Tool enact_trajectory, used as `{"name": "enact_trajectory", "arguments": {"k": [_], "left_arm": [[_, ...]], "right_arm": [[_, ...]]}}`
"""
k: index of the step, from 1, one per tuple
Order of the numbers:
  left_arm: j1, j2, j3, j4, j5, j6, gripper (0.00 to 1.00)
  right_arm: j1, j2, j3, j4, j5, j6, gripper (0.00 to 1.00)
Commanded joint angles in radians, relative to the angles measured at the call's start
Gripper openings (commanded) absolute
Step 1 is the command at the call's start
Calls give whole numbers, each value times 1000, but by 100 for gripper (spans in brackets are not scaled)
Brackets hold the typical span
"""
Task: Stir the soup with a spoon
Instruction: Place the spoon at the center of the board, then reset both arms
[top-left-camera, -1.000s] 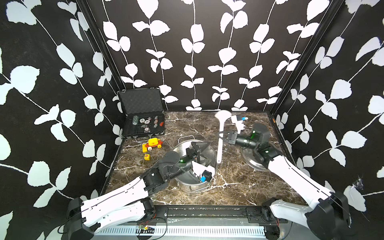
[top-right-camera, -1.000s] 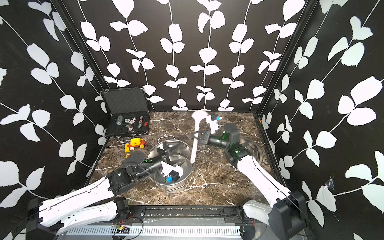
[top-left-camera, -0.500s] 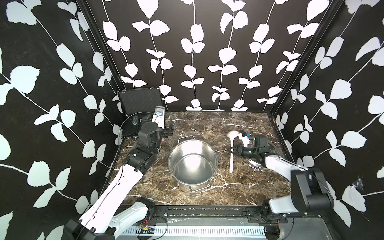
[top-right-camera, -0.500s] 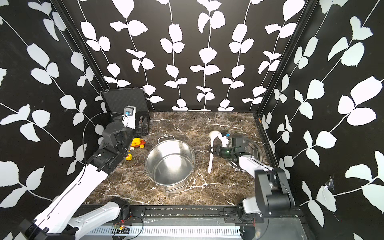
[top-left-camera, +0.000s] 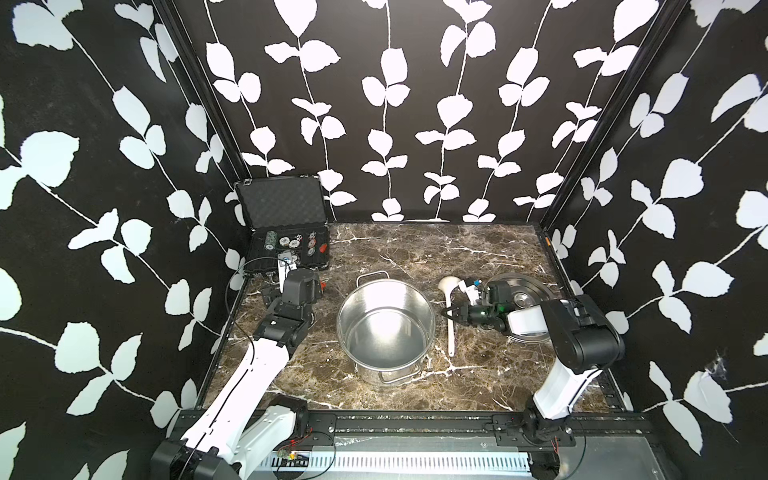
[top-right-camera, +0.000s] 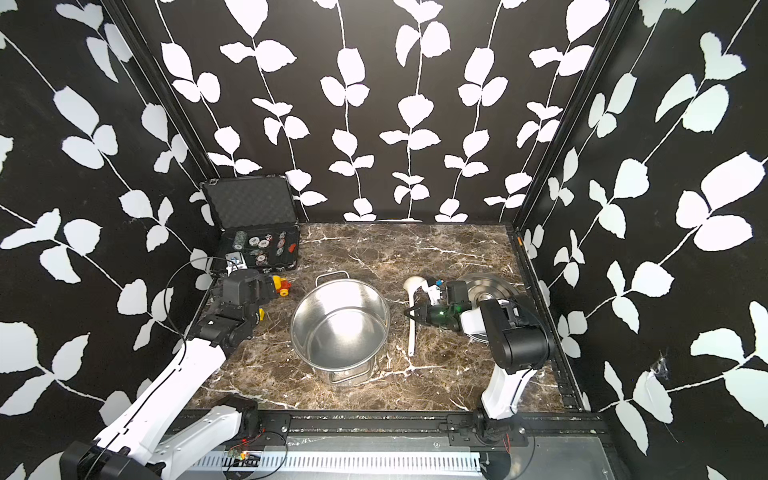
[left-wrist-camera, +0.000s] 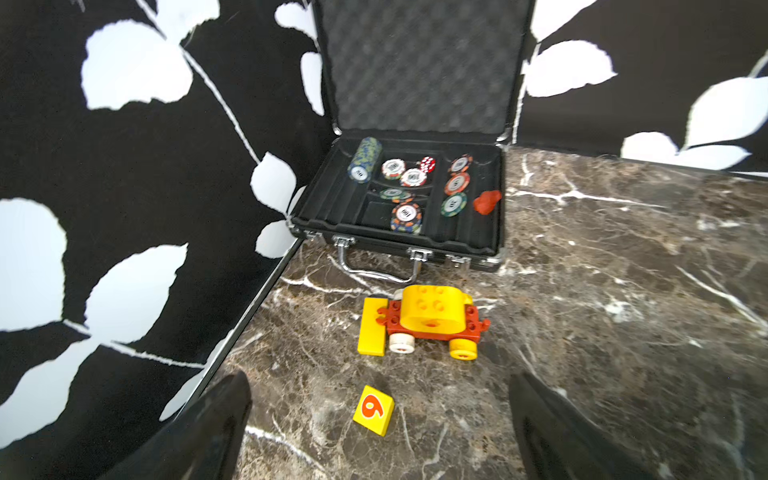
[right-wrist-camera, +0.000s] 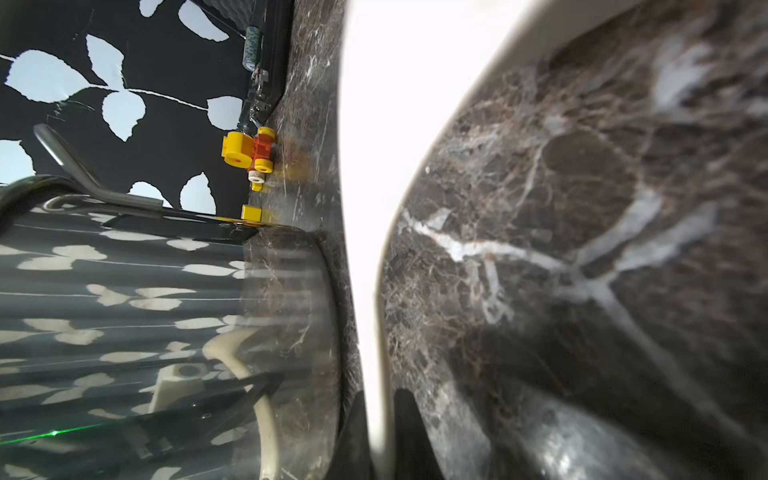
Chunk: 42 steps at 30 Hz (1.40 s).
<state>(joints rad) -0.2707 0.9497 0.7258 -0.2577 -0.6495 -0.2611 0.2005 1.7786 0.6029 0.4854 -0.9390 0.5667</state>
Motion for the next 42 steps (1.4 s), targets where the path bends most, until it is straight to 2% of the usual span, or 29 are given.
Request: {"name": "enact_trajectory", "arguments": {"k": [1,2,5,9,12,18,22,25,26,29,33,35,40,41,42], "left_arm": [[18,38,-45,33,-46,-38,99],[22,50,-57,53,-51,-38,99],[25,83,-91,110,-65,-23,99],[30,111,-117,175,-73,19,99],[39,121,-132,217,-83,47,99],[60,165,-152,318,-47,113,99],[73,230,-183,498,53,229,99],[85,280,-210,624,147,299,99],[87,295,-223,672,173,322,99],[101,338,-295,862,249,373,99],[144,413,-348,1027,339,366,99],[150,463,-381,1154,350,378,99],[168,630,-390,1330,370,373,99],[170,635,-377,1323,369,371,99],[174,606,-347,1203,366,348,99]], "right_arm": [[0,0,20,-58,38,-51,8],[0,-6,18,-78,49,-59,11],[-4,-39,18,-130,75,-82,32],[-18,-105,18,-219,130,-124,45],[-30,-168,23,-328,198,-157,51],[-33,-418,60,-667,514,-261,68],[-33,-623,99,-822,725,-315,80],[-33,-739,128,-865,899,-366,95],[-33,-778,125,-854,957,-385,99],[-39,-873,72,-731,1053,-463,99],[-63,-911,-74,-443,1069,-572,99],[-92,-879,-140,-314,1053,-591,100],[-156,-712,-238,-60,1009,-559,100],[-159,-675,-256,4,1012,-567,100],[-159,-642,-269,62,1019,-574,100]]}}
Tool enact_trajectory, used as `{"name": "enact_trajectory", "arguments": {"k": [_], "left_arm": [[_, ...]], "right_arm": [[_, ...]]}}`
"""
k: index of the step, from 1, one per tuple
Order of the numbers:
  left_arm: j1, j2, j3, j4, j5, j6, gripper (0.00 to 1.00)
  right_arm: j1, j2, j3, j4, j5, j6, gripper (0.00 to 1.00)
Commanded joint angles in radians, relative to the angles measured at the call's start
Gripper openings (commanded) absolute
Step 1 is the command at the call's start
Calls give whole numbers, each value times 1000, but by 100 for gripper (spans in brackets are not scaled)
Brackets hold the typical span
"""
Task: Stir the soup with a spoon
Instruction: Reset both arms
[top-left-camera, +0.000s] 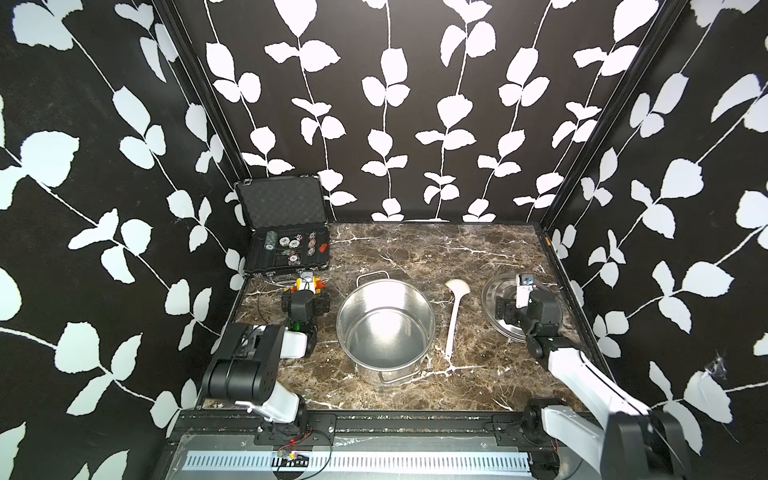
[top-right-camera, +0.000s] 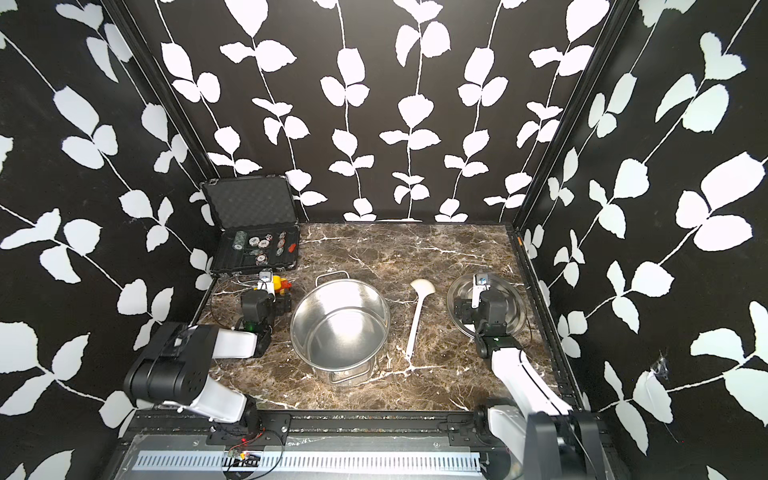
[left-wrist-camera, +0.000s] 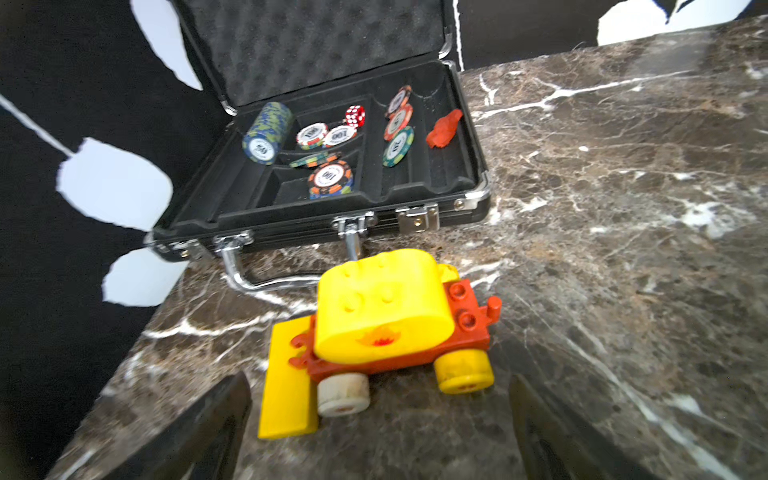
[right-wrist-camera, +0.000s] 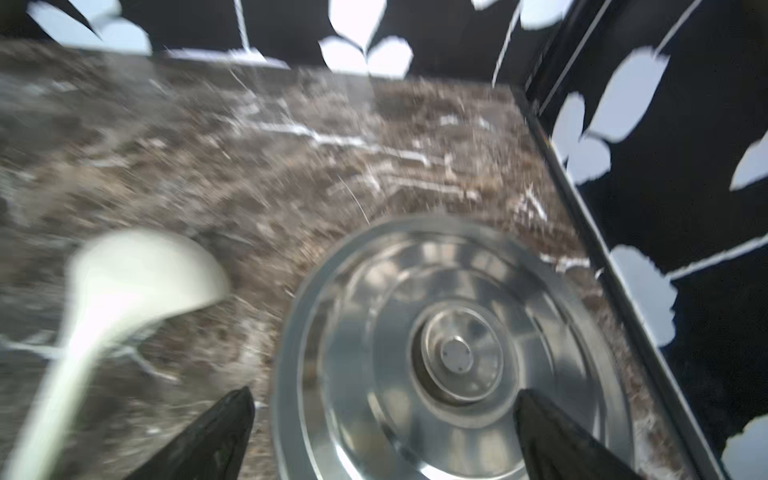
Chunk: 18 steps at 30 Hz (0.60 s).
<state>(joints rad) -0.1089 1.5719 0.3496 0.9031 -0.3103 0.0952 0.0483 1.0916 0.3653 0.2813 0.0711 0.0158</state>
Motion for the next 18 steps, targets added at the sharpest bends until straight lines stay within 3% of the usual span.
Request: {"name": "enact_trajectory", "arguments": {"k": [1,3,6,11,18], "left_arm": [[24,-21,35,19,41,-19,99],[29,4,21,86,40,-15,99],[29,-13,26,50,37,-21,99],[29,-18,30,34,50,-17,99],[29,-7,31,48,75,-4,99]], "right_arm": [[-7,76,-42,317,12,-29,99],[-8,150,-52,437,13,-42,99],[-14,286,-36,563,-5,-46,100],[-28,450,-5,673,-43,-36,99],[-37,442,45,559,-48,-28,100]]}}
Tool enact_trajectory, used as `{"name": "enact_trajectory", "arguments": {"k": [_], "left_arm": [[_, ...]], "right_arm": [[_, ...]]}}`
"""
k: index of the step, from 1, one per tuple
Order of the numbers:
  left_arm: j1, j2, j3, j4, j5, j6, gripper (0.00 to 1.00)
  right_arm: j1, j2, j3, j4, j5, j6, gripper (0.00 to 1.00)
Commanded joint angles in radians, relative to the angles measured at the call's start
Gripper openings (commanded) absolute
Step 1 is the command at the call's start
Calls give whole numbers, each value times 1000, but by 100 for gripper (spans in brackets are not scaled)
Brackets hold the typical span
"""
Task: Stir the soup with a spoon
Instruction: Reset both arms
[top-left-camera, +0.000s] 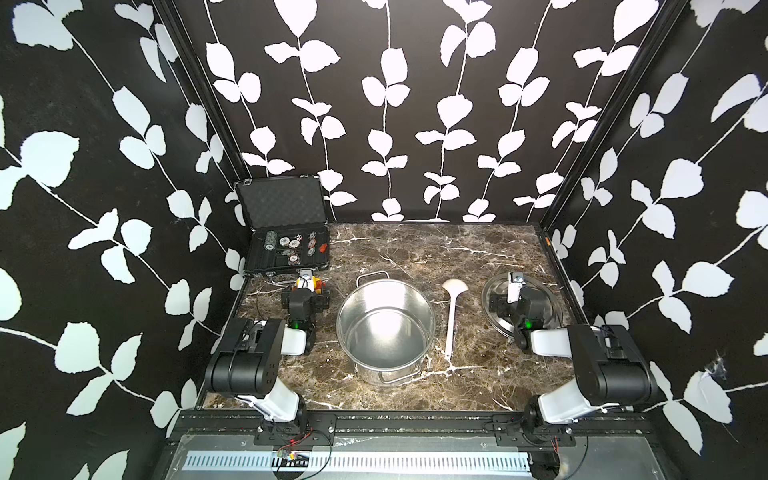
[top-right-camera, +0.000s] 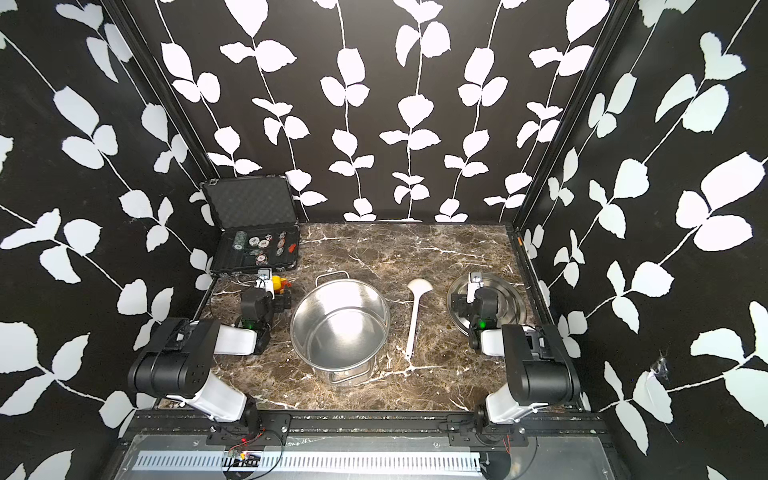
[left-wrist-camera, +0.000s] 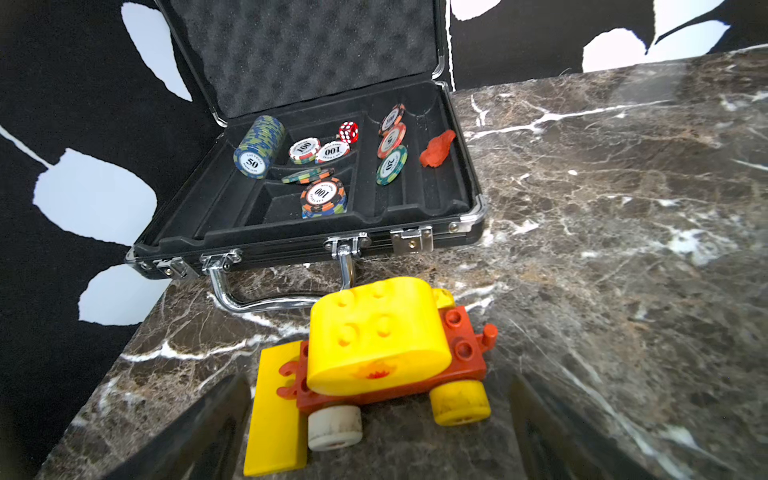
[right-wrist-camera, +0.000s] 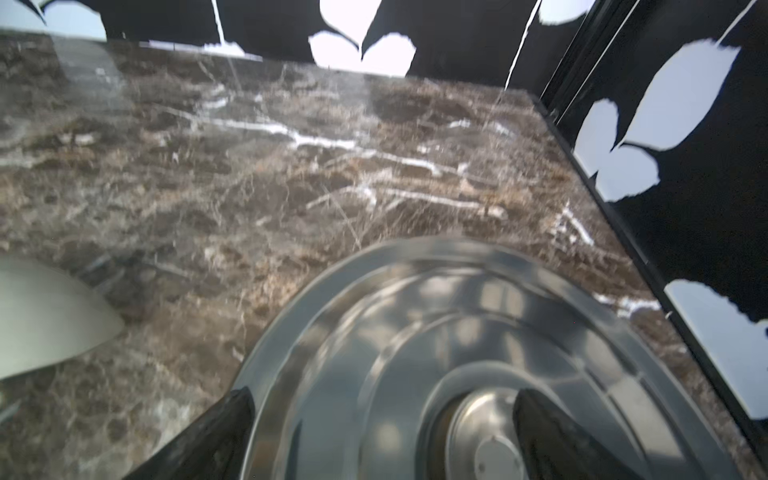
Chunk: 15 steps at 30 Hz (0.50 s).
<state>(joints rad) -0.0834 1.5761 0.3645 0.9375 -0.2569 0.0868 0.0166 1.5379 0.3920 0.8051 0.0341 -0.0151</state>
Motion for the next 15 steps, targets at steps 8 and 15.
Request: {"name": "enact_trajectory", "arguments": {"k": [8,15], "left_arm": [[4,-9,25,2,25,2,99],[8,-13,19,2,36,0,99]], "right_arm": [[-6,-5,15,32,-11,1,99],[-5,-8,13,35,-12,1,99]]}}
